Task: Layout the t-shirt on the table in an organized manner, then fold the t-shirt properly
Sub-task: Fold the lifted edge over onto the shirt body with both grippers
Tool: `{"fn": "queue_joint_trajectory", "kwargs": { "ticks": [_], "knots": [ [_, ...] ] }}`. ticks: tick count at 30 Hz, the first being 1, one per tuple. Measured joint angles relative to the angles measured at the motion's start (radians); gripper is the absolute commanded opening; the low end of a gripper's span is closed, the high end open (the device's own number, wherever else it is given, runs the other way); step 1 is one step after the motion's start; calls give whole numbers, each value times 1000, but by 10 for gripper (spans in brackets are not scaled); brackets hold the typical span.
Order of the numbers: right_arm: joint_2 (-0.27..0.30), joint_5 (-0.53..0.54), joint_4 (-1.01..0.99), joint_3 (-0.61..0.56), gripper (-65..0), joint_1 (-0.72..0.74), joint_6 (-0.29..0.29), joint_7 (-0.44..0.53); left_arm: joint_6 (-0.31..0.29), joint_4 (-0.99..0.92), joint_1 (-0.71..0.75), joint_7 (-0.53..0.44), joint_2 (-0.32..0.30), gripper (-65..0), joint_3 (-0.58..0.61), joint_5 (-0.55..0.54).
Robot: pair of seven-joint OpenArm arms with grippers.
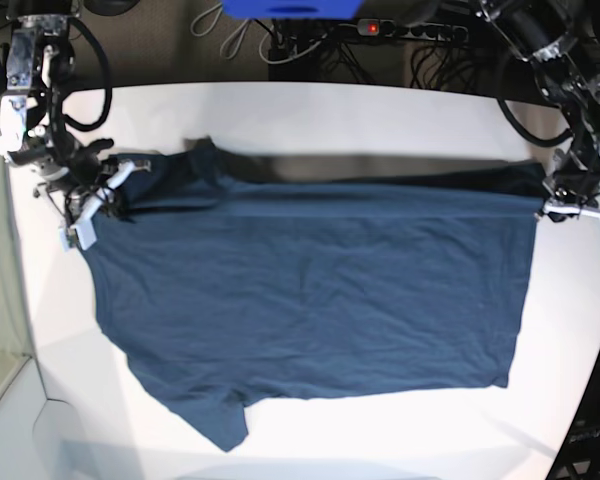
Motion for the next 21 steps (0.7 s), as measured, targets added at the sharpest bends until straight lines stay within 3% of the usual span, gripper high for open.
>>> {"fn": "queue_joint_trajectory", "kwargs": {
  "ticks": [9,14,21],
  "knots": [
    [19,-10,-95,-89,-650,116,0,3,2,-56,-58,-8,-2,-650,13,8],
    [19,-5,-160,-90,-650,174,0,7,3,-64,-69,-14,-47,-650,108,8],
    [19,-6,-235,-91,-650,217,0,7,3,-107,-113,-9,-55,-650,123,6]
  ]
}}
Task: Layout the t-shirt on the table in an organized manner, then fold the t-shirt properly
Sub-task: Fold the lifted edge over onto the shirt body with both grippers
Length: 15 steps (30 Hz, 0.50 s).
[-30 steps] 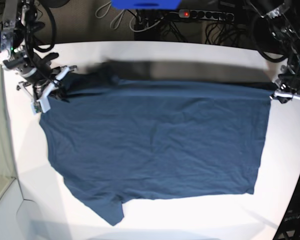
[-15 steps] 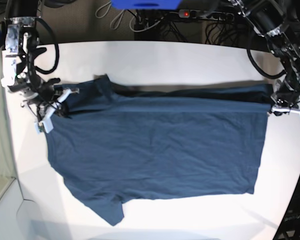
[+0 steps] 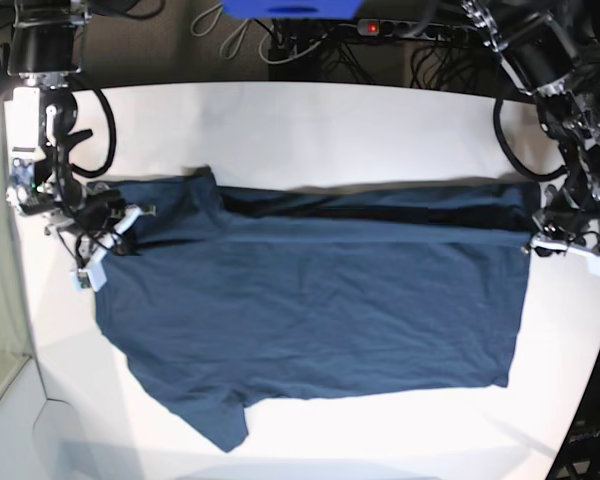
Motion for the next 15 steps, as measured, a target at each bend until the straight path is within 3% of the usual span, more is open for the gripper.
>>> {"fn": "queue_joint_trajectory", "kwargs": {
  "ticks": [15],
  "knots": [
    [-2,0,-40,0,-650,27,0,3,0,-114,-97,2,-15,-650,3,42]
  ]
}}
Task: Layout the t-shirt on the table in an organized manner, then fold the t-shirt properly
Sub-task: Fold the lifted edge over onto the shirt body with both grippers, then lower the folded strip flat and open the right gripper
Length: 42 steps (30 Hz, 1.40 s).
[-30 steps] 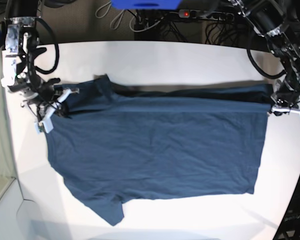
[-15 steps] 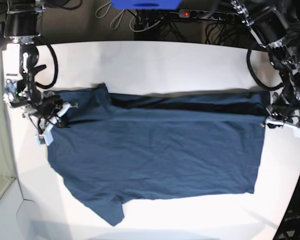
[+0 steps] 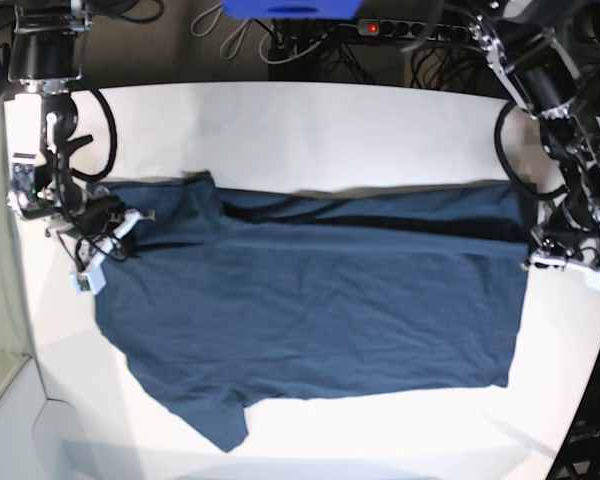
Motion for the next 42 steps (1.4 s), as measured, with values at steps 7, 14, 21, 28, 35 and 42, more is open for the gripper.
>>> {"fn": "queue_joint_trajectory", "kwargs": {
  "ticks": [7,14,21,28,35,42],
  "knots": [
    [0,0,0,0,-650,6,0,0,0,-21,-54,-1,2,-650,0,79],
    [0,0,0,0,-650,6,0,0,0,-67,-54,-2,2,-646,0,83],
    [0,0,0,0,-650,6,0,-7,0,-96,-54,-3,-5,-579,32,117],
    [1,-1,0,0,-387,5,0,-7,0,-95,-57,-5,-34,-311,133,147],
    [11,0,85,2,-255,-42,0,-8,0,-93,-55,-2,-65,-266,130,145],
    [30,3,198,6,-255,-155,0,1,-8,-49,43,-6,-69,-256,84,142]
  ]
}}
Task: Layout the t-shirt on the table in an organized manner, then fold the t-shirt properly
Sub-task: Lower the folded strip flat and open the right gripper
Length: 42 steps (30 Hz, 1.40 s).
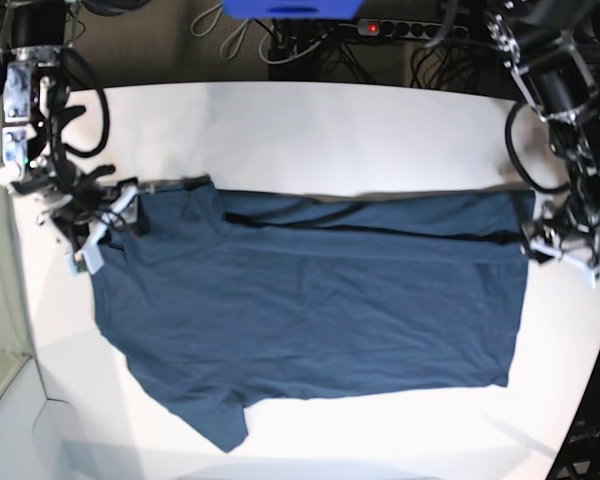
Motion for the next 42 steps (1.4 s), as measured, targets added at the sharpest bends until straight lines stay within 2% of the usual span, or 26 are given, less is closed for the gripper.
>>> {"fn": "queue_joint_trajectory", "kwargs": {
  "ticks": [3,11,16,20,28,34,42],
  "knots": [
    [-3,-3,-21,0,-255,-26,0,-6,5,11,55,13,5,-256,-27,14],
    [0,-11,-98,1,-255,-19,0,33,4,17,56,-10,40,-256,-24,3],
    [2,-6,-104,1,-255,-18,0,33,7,-23,49,-119,63,-256,-20,3],
    [35,-12,-106,7,-255,-18,0,43,7,-51,44,-143,63,-256,-20,-3],
    [44,-8,-106,96,-251,-35,0,44,3,-90,32,-173,60,-260,-23,-6],
    [45,-8,-108,103,-251,-36,0,45,0,-69,47,-162,60,-261,-24,-8],
    [44,-6,-108,103,-250,-36,0,45,-3,101,161,-61,71,-260,-21,2]
  ]
}}
